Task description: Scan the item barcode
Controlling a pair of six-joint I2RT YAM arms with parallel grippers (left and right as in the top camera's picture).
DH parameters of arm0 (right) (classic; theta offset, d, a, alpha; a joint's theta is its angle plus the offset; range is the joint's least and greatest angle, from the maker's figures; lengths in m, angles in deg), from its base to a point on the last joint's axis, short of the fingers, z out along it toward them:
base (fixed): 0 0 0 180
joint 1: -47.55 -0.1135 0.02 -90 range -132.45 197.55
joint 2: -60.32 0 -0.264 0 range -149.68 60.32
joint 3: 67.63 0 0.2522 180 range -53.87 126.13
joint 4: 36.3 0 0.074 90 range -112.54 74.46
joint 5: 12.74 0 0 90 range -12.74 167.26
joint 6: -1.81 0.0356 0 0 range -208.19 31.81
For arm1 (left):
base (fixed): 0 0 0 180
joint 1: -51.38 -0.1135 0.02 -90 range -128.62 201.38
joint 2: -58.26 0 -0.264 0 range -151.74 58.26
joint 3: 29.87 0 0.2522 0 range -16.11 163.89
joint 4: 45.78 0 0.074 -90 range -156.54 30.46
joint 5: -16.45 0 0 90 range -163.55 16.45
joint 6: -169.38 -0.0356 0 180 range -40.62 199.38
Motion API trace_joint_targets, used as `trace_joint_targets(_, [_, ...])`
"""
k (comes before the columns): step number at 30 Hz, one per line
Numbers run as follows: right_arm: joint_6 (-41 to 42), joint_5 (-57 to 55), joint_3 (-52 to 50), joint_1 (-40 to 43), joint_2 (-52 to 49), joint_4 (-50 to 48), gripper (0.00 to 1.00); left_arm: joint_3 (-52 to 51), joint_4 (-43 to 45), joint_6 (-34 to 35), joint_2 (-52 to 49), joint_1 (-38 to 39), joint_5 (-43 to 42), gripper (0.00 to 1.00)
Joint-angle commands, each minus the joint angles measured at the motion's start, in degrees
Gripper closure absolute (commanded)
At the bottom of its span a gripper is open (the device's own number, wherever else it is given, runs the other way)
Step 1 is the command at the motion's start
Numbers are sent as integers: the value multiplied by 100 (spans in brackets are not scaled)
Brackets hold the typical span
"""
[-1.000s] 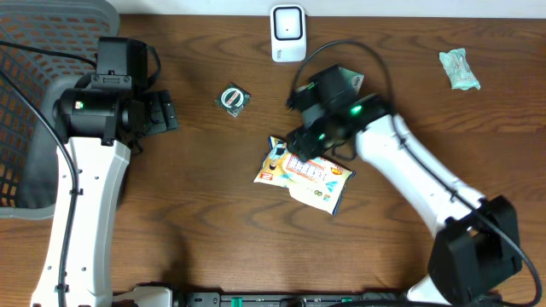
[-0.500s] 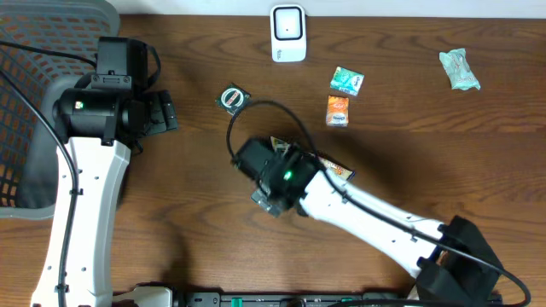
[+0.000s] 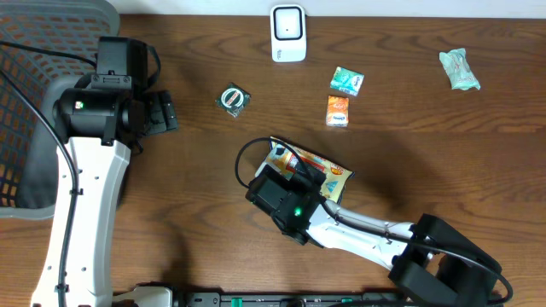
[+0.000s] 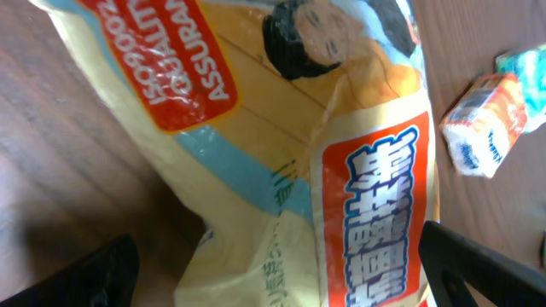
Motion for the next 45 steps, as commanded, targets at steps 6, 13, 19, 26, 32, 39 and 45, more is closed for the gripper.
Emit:
trace_joint_targets(6, [-358,-114,-188,702,-251,-422,1,52,-20,33,42,-31,96,2])
trace_joint_targets(13, [-334,315,-184,1261,-568,-894,45,52,-20,35,42,-31,96,2])
trace_joint_targets(19, [411,660,299,1537,-525,-522,90,52,-20,33,42,-31,96,2])
trace_joint_targets(26, [710,2955,1792,2046,-424,1049,99,52,-20,35,42,-31,96,2])
trace_joint_targets(32, [1045,5757,2710,2881,-424,1779,99,52,-20,33,42,-31,96,2])
trace_joint_targets(39, [1849,9842,2765,4284,-424,1445,99,52,-20,33,42,-31,96,2])
trace_joint_targets(45, [2588,11405,2765,5014,-424,1038,99,52,-20,33,42,-31,96,2])
